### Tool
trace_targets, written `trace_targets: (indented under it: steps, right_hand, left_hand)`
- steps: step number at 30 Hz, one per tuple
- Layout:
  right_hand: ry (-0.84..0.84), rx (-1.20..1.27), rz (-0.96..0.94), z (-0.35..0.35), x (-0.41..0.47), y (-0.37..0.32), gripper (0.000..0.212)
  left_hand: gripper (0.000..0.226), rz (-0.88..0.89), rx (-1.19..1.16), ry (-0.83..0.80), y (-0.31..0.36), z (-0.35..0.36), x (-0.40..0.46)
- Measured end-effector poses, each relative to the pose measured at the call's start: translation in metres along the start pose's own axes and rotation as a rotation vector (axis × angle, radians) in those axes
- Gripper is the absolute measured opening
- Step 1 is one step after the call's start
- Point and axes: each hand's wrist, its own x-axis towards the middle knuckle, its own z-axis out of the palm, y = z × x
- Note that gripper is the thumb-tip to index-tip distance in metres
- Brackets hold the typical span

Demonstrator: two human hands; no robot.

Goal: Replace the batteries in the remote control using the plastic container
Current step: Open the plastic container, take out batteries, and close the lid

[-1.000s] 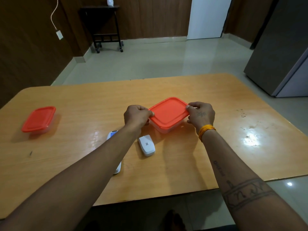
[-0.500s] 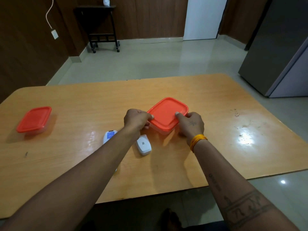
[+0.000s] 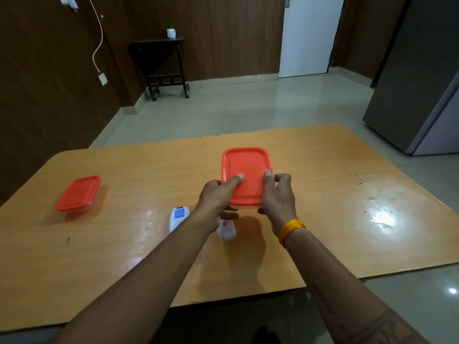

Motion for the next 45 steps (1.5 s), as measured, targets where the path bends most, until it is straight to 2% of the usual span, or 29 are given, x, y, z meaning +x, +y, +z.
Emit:
trace_targets:
  steps: [3, 5, 8, 13, 17, 20, 22, 26, 30, 34, 40, 42, 45]
  right_hand:
    - [-0.050, 0.013, -0.005, 0.008, -0.009, -0.004, 0.046]
    - [-0.090, 0.018, 0.083, 0.008, -0.010, -0.005, 0.055]
    - [-0.089, 0.002, 0.122, 0.005, -0.009, -0.003, 0.077]
    - [-0.062, -0.062, 0.063, 0.010, -0.008, 0.005, 0.085]
    - [-0.083, -0.149, -0.005, 0.011, -0.007, 0.007, 0.092]
    - [-0.120, -0.196, -0.083, 0.013, -0.011, 0.006, 0.085]
    - [-0.166, -0.191, -0.116, 0.015, -0.014, 0.004, 0.079]
    - [-0.222, -0.151, -0.014, 0.010, -0.005, 0.003, 0.081]
    - [-0.215, -0.064, 0.089, 0.008, 0.004, 0.010, 0.088]
    - [-0.218, 0.034, 0.141, 0.009, 0.003, 0.012, 0.098]
    - [-0.224, 0.038, 0.125, 0.010, 0.004, 0.006, 0.098]
    - [-0.214, 0.034, 0.127, 0.011, 0.004, 0.006, 0.092]
    - [-0.114, 0.031, 0.128, 0.006, 0.009, 0.005, 0.086]
  left_hand:
    - [0.065, 0.042, 0.005, 0.119, 0.005, 0.001, -0.001]
    - [0.067, 0.107, 0.105, 0.189, 0.001, 0.001, 0.000]
    - [0.059, 0.181, 0.164, 0.214, -0.011, 0.000, 0.000]
    - [0.048, 0.166, 0.104, 0.226, -0.022, 0.000, 0.001]
    - [0.074, 0.073, 0.018, 0.166, -0.020, -0.007, 0.001]
    - [0.063, 0.047, -0.019, 0.141, 0.001, -0.021, 0.012]
    - [0.069, 0.072, -0.035, 0.140, 0.013, -0.029, 0.017]
    - [0.092, 0.096, 0.066, 0.135, 0.009, -0.035, 0.019]
    - [0.099, 0.087, 0.228, 0.074, -0.010, -0.031, 0.016]
    - [0.095, 0.083, 0.203, 0.078, -0.020, -0.025, 0.012]
    - [0.089, 0.067, 0.189, 0.140, -0.019, -0.027, 0.004]
    - [0.086, 0.064, 0.155, 0.143, -0.018, -0.027, 0.001]
    - [0.061, 0.186, 0.238, 0.163, -0.024, -0.026, -0.010]
